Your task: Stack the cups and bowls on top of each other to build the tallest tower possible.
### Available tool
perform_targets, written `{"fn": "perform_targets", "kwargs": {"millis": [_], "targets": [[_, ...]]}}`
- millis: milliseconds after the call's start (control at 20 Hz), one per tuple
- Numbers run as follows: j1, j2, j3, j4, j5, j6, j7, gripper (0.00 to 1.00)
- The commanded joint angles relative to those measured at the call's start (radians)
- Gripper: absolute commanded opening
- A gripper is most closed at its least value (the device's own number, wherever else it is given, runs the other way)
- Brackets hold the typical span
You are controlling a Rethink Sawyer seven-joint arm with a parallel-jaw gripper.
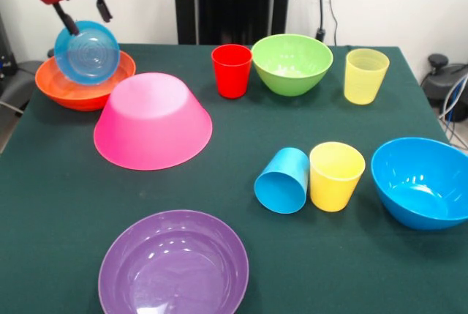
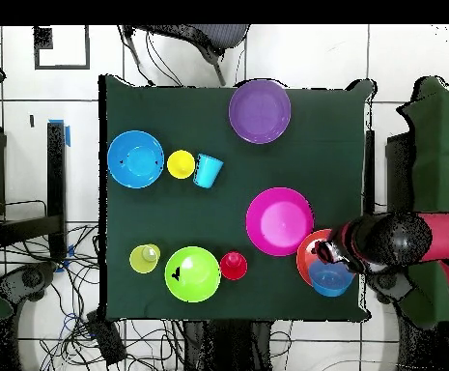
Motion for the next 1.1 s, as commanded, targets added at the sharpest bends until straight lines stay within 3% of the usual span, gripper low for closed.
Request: {"fn": "perform_targets", "kwargs": {"millis": [50,300,750,1100], "targets": [[0.043,0.033,-0.090,0.008,-0.173,-0.086,-0.281,1.00],[0.040,0.061,-0.089,0.017,-0.202,-0.126,-0.273,1.00],[0.142,0.101,-0.172,-0.017,-0.272,-0.047,-0.275,1.00],[0.176,0.095,-0.193,-0.022,-0.246,-0.035,-0.266,1.00]]}}
